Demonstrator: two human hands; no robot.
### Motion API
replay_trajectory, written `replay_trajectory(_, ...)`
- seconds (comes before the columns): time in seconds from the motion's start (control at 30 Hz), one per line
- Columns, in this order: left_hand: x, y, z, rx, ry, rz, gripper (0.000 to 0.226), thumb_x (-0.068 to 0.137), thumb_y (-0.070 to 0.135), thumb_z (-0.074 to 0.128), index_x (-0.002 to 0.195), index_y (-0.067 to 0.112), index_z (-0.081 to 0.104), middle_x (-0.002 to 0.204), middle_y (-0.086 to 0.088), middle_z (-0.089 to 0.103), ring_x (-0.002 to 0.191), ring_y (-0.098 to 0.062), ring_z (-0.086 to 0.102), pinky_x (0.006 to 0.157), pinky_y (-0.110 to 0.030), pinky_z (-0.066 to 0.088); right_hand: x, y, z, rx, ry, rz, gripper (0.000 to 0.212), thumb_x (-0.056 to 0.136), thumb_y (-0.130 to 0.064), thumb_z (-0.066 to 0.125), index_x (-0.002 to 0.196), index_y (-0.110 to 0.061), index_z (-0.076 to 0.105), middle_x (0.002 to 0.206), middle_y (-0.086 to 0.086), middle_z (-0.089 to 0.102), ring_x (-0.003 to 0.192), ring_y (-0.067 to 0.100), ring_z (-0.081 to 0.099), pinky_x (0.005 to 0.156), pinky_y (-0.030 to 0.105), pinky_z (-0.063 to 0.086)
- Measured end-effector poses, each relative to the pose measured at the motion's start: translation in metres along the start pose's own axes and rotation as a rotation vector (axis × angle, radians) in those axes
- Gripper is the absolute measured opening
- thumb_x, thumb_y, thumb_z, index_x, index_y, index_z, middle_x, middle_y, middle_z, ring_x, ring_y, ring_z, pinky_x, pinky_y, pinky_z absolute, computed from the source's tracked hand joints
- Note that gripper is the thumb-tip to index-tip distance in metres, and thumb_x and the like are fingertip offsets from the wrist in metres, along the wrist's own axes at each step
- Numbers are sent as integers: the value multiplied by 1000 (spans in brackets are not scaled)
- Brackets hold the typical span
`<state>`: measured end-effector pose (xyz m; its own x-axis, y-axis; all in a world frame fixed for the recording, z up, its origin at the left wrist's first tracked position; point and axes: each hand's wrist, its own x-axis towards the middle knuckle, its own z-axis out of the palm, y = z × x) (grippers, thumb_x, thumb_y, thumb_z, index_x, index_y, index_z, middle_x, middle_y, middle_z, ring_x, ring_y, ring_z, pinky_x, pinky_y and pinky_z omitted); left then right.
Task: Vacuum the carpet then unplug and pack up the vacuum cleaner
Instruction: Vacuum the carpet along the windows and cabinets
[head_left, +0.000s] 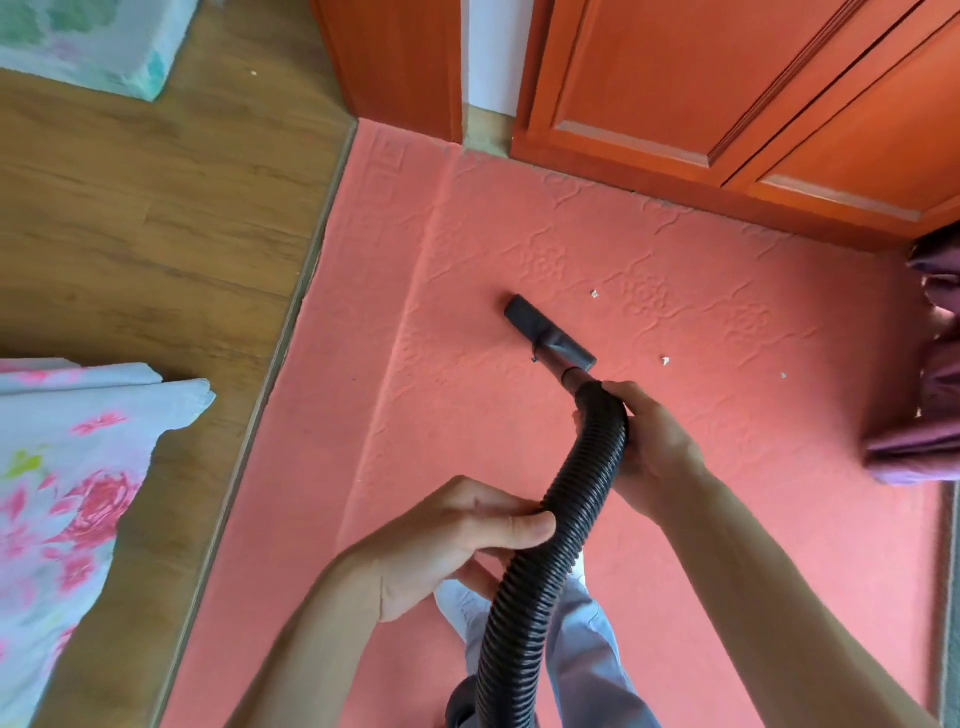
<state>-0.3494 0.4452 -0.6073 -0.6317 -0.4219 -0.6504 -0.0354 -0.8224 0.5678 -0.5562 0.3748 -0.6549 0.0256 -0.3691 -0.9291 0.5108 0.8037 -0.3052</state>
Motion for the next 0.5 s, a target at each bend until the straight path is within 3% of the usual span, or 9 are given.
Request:
replay_trajectory(0.1, 13, 0, 14, -26, 112, -5, 36, 94, 41, 63, 108, 10, 75, 88, -1, 72, 76, -11, 66, 63, -23, 53, 23, -4, -1, -78, 109, -49, 27, 90, -23, 59, 106, -2, 55, 77, 13, 55, 62, 21, 55, 57, 32, 48)
replay_trajectory(0.2, 39, 2, 28, -48, 366, 4, 34, 98, 38, 59, 104, 8, 74, 89, -6, 72, 77, -16, 67, 58, -19, 50, 50, -17, 2, -152, 225, -129, 29, 88, -23, 63, 109, -4, 56, 86, 15, 59, 75, 26, 58, 70, 37, 47)
replay_trajectory(0.3, 63, 8, 36, -83, 545, 84, 26, 98, 33, 60, 109, 12, 73, 79, 9, 73, 64, -1, 67, 53, -12, 47, 71, -34, 4, -245, 259, -151, 42, 87, -27, 66, 120, -1, 60, 104, 19, 64, 89, 28, 60, 79, 38, 46)
replay_trajectory(0.43, 70, 17, 30, -68, 547, 145, 21, 97, 32, 63, 108, 18, 74, 75, 9, 72, 58, 2, 65, 51, -15, 49, 76, -50, 5, -235, 164, -103, 49, 91, -34, 61, 129, -3, 57, 111, 15, 65, 90, 26, 60, 84, 36, 48)
replay_trajectory(0.5, 62, 17, 24, -8, 465, 130, 19, 96, 35, 63, 106, 26, 76, 80, 7, 74, 64, -2, 67, 53, -18, 51, 65, -48, -1, -179, 91, -63, 47, 92, -35, 60, 125, -2, 57, 103, 13, 62, 81, 23, 60, 75, 34, 49)
